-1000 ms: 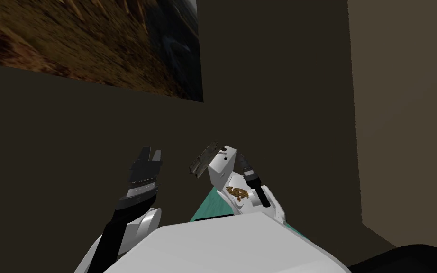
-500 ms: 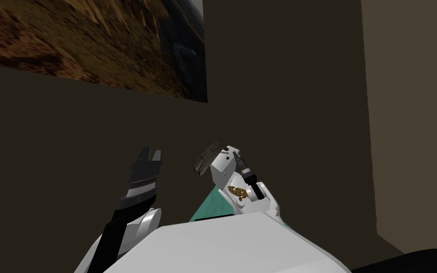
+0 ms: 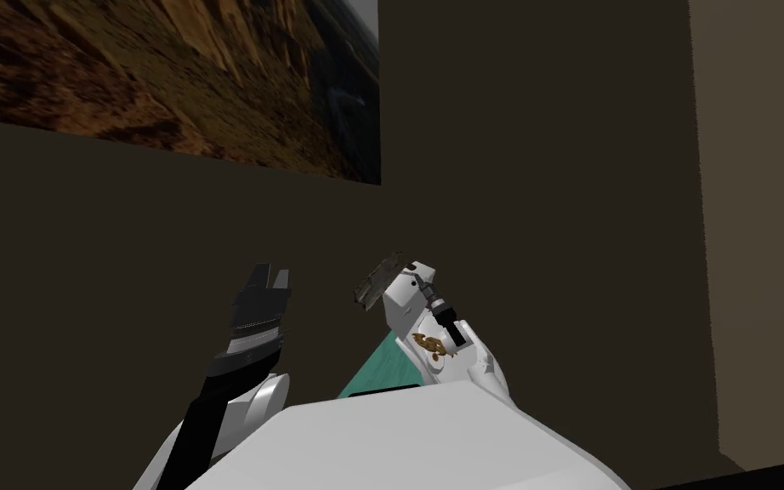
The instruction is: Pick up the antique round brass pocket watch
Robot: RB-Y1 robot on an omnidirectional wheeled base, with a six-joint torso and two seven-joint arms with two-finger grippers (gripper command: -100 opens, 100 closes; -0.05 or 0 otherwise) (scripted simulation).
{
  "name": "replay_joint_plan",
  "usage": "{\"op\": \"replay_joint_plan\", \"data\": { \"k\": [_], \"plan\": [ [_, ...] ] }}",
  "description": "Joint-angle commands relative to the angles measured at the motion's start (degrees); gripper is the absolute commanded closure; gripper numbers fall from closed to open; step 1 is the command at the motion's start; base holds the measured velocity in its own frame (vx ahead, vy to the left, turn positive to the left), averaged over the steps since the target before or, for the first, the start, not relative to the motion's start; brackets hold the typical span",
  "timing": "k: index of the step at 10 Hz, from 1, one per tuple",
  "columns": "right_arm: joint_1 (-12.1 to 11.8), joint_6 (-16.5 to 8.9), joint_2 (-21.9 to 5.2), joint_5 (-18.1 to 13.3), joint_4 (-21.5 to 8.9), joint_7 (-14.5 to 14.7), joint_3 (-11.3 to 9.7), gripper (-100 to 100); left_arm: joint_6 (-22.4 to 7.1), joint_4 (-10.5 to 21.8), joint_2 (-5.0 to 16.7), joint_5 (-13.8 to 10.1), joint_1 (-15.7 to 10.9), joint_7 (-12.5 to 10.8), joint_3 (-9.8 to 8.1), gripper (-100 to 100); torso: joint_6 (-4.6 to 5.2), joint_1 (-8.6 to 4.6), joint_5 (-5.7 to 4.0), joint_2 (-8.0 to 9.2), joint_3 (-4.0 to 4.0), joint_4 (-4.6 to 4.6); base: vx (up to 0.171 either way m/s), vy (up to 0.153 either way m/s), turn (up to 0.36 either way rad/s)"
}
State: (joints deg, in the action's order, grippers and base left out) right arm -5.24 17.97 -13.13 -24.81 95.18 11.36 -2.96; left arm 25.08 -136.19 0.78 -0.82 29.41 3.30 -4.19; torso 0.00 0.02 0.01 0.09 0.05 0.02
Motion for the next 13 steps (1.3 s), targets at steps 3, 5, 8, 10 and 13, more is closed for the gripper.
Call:
{"op": "replay_joint_plan", "data": {
  "k": [3,5,8,10,13],
  "plan": [
    [2.60,-2.61,-1.05,-2.59,-4.88,0.14,-0.04,-100,0.00,0.00,0.00,0.00,0.00,0.00,0.00,0,0.01,0.01,0.01,0.01,0.01,0.00,-0.029,0.012,0.092],
    [4.50,-4.26,-1.70,-4.34,-7.96,0.26,-0.02,-100,0.00,0.00,0.00,0.00,0.00,0.00,0.00,0,0.00,0.03,0.01,0.02,0.01,0.00,-0.031,0.014,0.107],
    [8.33,-7.60,-3.03,-7.85,-13.35,0.49,0.01,-100,0.00,0.00,0.00,0.00,0.01,0.00,0.00,0,0.05,-0.01,0.00,0.00,0.00,0.00,-0.030,0.013,0.115],
    [10.25,-9.28,-3.71,-9.60,-16.03,0.61,0.03,-100,0.00,0.00,0.00,0.00,0.01,0.00,0.00,0,0.05,-0.01,0.00,0.03,0.02,0.01,-0.036,0.018,0.101],
    [12.15,-10.95,-4.40,-11.33,-20.62,0.71,0.05,-100,0.00,0.00,0.00,0.00,0.00,0.00,0.00,0,0.02,0.01,0.01,0.02,0.01,0.01,-0.029,0.014,0.094]
  ]
}}
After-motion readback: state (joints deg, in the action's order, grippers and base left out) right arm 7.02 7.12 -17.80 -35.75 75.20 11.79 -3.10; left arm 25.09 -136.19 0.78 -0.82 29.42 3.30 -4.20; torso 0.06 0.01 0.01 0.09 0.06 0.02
